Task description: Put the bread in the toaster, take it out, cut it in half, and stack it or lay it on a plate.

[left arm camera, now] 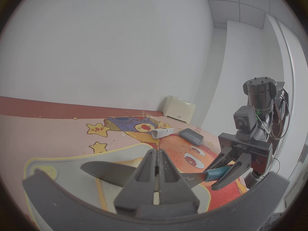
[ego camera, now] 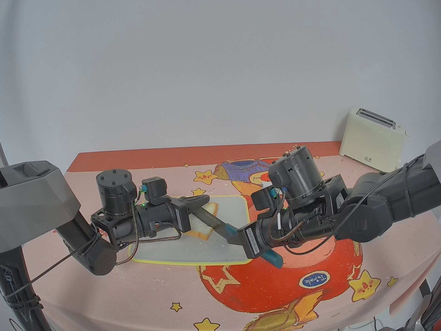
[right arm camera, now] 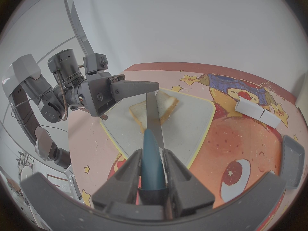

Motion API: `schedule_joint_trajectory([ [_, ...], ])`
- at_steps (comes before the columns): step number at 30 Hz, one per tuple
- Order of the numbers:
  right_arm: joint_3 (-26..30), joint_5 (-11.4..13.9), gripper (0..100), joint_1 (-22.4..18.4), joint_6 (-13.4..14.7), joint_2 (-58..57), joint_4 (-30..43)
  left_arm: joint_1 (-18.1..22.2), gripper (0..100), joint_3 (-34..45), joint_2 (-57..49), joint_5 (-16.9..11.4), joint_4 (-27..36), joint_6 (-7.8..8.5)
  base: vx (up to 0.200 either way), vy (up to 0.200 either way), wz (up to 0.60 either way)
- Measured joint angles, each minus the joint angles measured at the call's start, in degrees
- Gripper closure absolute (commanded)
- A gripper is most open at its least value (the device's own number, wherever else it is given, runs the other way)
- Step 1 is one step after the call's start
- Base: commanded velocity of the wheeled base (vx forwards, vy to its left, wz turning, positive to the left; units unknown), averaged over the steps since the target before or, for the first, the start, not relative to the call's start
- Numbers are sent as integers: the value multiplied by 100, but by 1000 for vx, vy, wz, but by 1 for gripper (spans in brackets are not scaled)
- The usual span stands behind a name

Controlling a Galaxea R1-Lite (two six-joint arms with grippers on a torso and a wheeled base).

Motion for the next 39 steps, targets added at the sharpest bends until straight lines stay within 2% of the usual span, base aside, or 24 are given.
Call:
schedule_joint_trajectory([
  [7, -9, -1, 100, -15, 0, 17, -11, 6, 100, -16, -41, 2, 24, -5, 0, 0, 0],
  [20, -385, -12, 100, 7, 0, -30, 85, 39, 100, 6, -11, 9, -33, 2, 0, 0, 0],
  [31, -5, 0, 100, -50, 6, 9, -38, 44, 100, 1, -33, 5, 7, 0, 0, 0, 0],
  [39, 22, -4, 100, -72, 11, -11, -17, 39, 100, -52, -35, 6, 9, -2, 0, 0, 0],
])
